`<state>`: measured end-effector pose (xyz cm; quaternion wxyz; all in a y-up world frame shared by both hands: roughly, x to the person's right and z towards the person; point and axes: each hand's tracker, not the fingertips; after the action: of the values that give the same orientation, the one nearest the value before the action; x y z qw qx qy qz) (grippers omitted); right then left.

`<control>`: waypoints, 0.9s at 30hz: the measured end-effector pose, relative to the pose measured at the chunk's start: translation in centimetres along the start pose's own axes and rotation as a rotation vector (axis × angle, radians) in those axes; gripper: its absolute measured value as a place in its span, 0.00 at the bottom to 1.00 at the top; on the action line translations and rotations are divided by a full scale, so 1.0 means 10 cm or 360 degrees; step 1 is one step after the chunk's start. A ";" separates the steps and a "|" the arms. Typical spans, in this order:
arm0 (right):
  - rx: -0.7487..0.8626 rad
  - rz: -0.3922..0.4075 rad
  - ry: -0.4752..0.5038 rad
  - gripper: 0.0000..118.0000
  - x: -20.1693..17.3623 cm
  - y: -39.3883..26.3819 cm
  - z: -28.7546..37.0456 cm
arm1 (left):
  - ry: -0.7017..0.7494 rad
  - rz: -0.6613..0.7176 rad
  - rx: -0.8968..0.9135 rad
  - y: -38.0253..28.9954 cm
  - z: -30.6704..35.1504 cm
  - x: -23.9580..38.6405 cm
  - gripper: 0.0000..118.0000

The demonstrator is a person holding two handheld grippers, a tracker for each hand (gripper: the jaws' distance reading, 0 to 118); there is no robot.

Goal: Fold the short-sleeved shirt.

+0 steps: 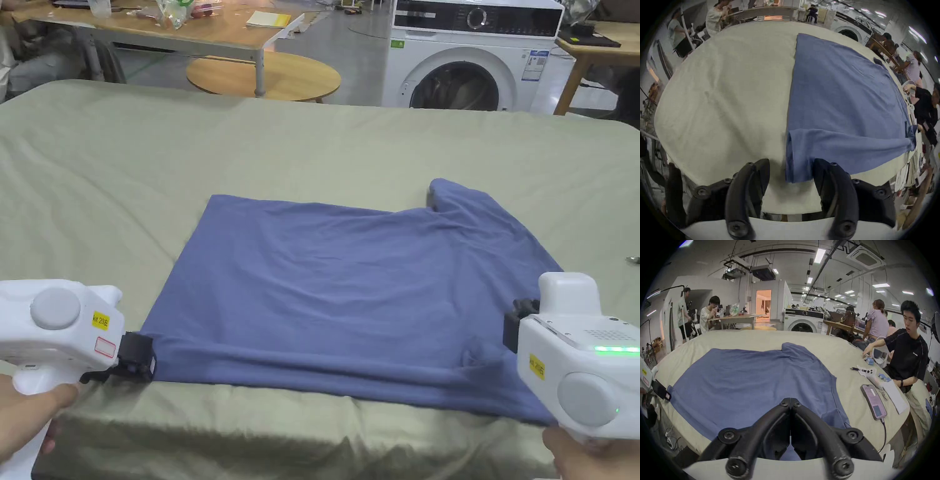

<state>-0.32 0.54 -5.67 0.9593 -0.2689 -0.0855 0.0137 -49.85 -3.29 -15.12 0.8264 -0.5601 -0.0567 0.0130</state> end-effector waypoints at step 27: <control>-0.0697 -0.0085 -0.0014 0.02 0.72 -0.53 -0.18 | -0.0077 -0.0066 0.0145 -0.16 0.11 0.02 0.00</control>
<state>6.95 -4.38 -3.33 0.8776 -0.4684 -0.0975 -0.0294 -49.87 -2.82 -13.20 0.8495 -0.5201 -0.0876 0.0121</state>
